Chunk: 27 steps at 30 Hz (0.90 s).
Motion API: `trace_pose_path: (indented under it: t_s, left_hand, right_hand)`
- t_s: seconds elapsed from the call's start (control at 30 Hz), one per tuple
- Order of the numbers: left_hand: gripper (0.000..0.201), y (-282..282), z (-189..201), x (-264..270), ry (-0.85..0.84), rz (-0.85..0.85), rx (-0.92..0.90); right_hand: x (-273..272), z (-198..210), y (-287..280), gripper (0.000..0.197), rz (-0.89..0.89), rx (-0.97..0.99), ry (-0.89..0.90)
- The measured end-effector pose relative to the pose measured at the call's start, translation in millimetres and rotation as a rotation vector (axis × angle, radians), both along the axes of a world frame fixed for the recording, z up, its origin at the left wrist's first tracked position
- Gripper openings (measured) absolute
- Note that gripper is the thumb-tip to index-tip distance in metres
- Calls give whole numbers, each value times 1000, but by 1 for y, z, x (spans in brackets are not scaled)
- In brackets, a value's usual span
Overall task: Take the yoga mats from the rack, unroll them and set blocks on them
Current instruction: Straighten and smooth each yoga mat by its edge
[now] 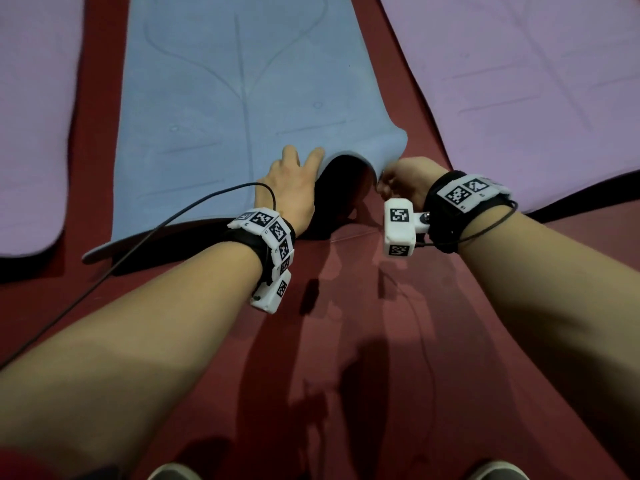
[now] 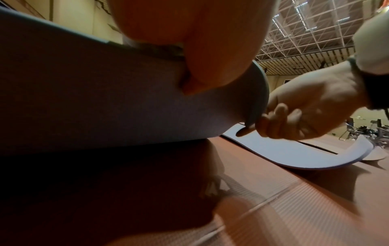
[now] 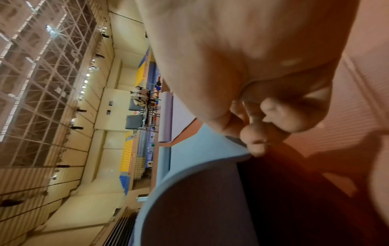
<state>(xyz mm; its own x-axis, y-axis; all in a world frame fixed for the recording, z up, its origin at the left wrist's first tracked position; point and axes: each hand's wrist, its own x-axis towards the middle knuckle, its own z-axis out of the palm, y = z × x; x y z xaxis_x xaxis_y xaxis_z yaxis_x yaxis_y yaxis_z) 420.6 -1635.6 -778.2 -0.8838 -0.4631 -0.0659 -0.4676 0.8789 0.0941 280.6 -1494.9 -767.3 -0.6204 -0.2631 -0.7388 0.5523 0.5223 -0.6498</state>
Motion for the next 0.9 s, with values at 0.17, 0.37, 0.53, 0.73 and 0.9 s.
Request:
trace_pose_path:
  t_s: [0.17,0.37,0.53,0.73,0.9]
  left_hand:
    - [98,-6,5,3,46,-126,-46]
    - [87,-3,6,2,-6,-215,-77]
    - [83,-2,4,2,-39,-242,-77]
    - [74,-4,-4,8,-30,-254,117]
    - [84,-17,-10,4,-13,-20,294]
  right_hand:
    - [-7,17,-8,24,-53,-104,-3]
    - [-11,28,-4,33,-164,-257,-187]
    - [-4,33,-11,28,-114,-229,-164]
    - [4,17,-36,17,-123,-126,-53]
    - [-2,0,-49,20,-263,-241,-149]
